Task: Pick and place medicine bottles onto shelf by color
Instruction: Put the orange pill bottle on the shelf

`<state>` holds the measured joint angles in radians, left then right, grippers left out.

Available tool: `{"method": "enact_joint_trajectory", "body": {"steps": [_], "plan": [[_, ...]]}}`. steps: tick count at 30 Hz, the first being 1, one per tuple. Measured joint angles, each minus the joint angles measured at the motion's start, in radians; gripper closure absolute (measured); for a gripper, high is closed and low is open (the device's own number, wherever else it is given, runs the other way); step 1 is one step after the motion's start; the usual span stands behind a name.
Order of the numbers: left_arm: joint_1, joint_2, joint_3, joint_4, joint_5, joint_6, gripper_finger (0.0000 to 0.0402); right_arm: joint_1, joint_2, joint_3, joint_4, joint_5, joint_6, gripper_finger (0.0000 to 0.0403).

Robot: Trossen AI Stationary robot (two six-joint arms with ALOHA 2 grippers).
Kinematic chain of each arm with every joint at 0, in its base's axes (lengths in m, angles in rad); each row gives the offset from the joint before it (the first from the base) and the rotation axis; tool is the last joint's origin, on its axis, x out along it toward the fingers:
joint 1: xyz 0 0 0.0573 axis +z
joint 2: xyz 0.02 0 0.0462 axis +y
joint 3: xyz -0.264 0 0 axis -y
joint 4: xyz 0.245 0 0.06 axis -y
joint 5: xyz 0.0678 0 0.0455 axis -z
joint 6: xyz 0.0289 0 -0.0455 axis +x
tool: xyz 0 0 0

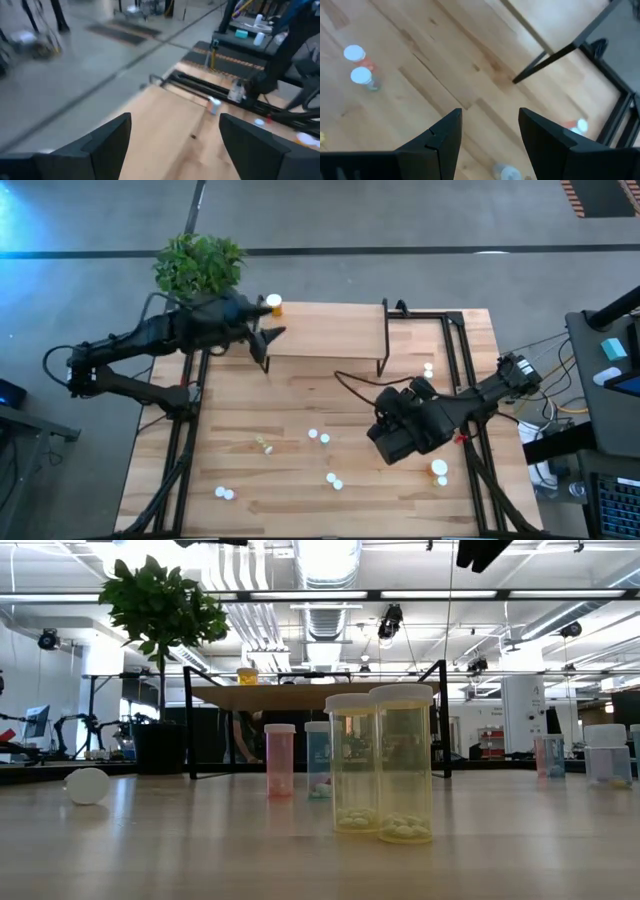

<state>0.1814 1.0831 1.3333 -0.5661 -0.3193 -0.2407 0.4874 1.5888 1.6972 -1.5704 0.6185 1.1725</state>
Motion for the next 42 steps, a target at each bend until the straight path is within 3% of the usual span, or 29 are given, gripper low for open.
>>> {"method": "enact_joint_trajectory", "body": {"steps": [7,10,14,18,22,29,35,39,42], "plan": [[-0.028,0.036,-0.022,-0.001,0.002,-0.199,0.0117,0.060,-0.124,-0.139,-0.002,0.092,0.023,0.0216],[-0.074,0.028,0.011,0.027,0.054,-0.276,0.0117,0.095,-0.189,-0.230,-0.002,0.080,0.119,0.0216],[-0.184,-0.012,0.027,0.053,0.024,-0.278,0.0117,0.170,-0.272,-0.354,0.001,0.075,0.251,0.0216],[-0.286,-0.017,-0.018,0.043,0.028,-0.292,0.0117,0.221,-0.332,-0.469,0.013,0.086,0.412,0.0216],[-0.370,-0.013,-0.080,0.026,0.027,-0.417,0.0117,0.245,-0.359,-0.552,0.023,0.082,0.520,0.0216],[-0.436,-0.022,-0.133,-0.027,0.019,-0.521,0.0117,0.246,-0.370,-0.596,0.118,0.065,0.496,0.0216],[-0.438,-0.003,-0.227,-0.012,-0.075,-0.514,0.0117,0.246,-0.346,-0.570,0.205,0.063,0.430,0.0216],[-0.439,0.035,-0.296,0.097,-0.026,-0.549,0.0117,0.246,-0.326,-0.571,0.257,0.124,0.353,0.0216],[-0.448,0.056,-0.299,0.232,0.009,-0.487,0.0117,0.241,-0.308,-0.594,0.305,0.172,0.419,0.0216]]}}
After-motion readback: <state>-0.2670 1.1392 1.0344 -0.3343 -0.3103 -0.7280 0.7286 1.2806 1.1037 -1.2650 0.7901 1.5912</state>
